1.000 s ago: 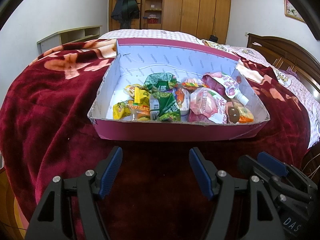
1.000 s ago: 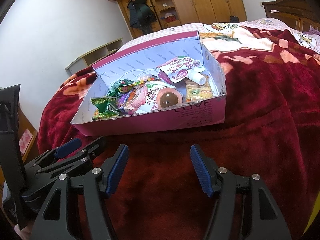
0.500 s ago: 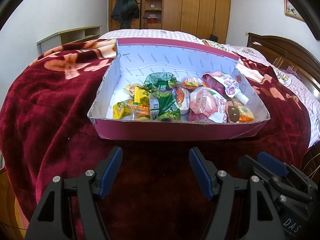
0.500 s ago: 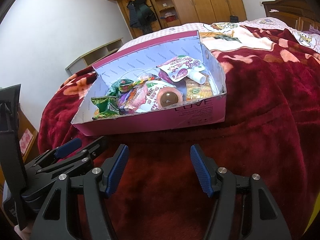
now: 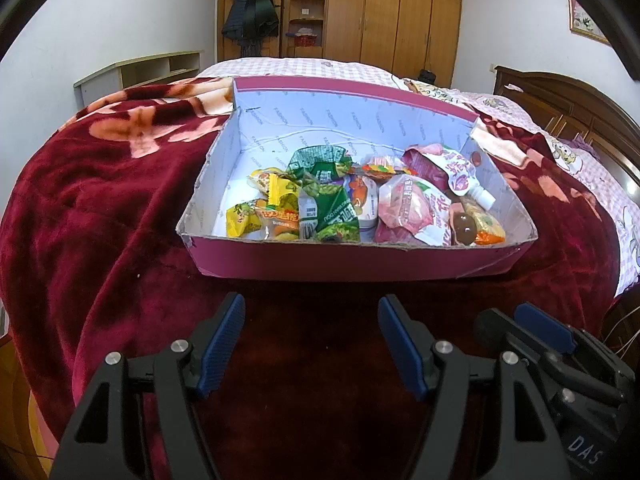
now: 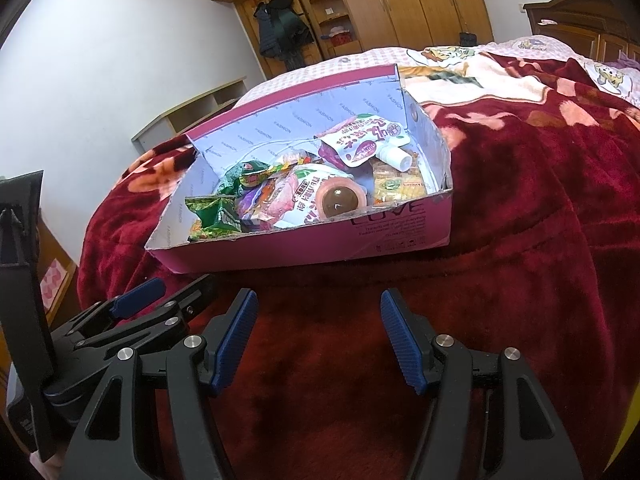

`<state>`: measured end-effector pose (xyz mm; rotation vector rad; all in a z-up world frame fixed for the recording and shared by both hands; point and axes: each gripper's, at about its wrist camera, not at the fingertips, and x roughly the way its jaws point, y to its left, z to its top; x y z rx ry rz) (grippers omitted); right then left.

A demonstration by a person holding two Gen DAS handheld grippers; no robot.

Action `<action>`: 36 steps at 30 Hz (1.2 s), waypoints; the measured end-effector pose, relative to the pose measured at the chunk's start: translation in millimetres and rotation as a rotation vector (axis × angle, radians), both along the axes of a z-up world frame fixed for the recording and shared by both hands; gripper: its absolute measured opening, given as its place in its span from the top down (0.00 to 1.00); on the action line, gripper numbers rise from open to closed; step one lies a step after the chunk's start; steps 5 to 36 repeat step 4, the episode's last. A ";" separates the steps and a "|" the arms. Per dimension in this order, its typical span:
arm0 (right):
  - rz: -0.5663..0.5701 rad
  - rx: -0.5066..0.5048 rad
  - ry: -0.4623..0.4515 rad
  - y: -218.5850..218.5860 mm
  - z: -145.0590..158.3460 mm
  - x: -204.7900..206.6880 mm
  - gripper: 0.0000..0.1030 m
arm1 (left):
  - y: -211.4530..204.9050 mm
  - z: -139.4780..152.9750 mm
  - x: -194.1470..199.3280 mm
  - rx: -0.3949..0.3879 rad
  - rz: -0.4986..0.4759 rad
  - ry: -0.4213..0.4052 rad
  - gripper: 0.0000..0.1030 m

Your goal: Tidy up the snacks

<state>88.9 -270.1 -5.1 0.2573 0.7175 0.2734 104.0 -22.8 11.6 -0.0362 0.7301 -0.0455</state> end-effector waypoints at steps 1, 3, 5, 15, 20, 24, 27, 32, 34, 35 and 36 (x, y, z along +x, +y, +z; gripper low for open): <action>-0.001 -0.003 -0.004 0.3 0.6 -1.1 0.36 | -0.5 0.7 -1.1 0.001 -0.001 -0.004 0.29; -0.003 -0.004 -0.004 0.1 2.2 -2.0 0.36 | -0.7 1.8 -2.0 0.006 -0.001 -0.004 0.29; -0.004 0.000 -0.005 0.0 3.2 -2.3 0.36 | -0.5 2.8 -2.3 0.003 -0.003 -0.003 0.29; -0.004 0.000 -0.005 0.0 3.2 -2.3 0.36 | -0.5 2.8 -2.3 0.003 -0.003 -0.003 0.29; -0.004 0.000 -0.005 0.0 3.2 -2.3 0.36 | -0.5 2.8 -2.3 0.003 -0.003 -0.003 0.29; -0.004 0.000 -0.005 0.0 3.2 -2.3 0.36 | -0.5 2.8 -2.3 0.003 -0.003 -0.003 0.29; -0.004 0.000 -0.005 0.0 3.2 -2.3 0.36 | -0.5 2.8 -2.3 0.003 -0.003 -0.003 0.29; -0.004 0.000 -0.005 0.0 3.2 -2.3 0.36 | -0.5 2.8 -2.3 0.003 -0.003 -0.003 0.29; -0.004 0.000 -0.005 0.0 3.2 -2.3 0.36 | -0.5 2.8 -2.3 0.003 -0.003 -0.003 0.29; -0.004 0.000 -0.005 0.0 3.2 -2.3 0.36 | -0.5 2.8 -2.3 0.003 -0.003 -0.003 0.29; -0.004 0.000 -0.005 0.0 3.2 -2.3 0.36 | -0.5 2.8 -2.3 0.003 -0.003 -0.003 0.29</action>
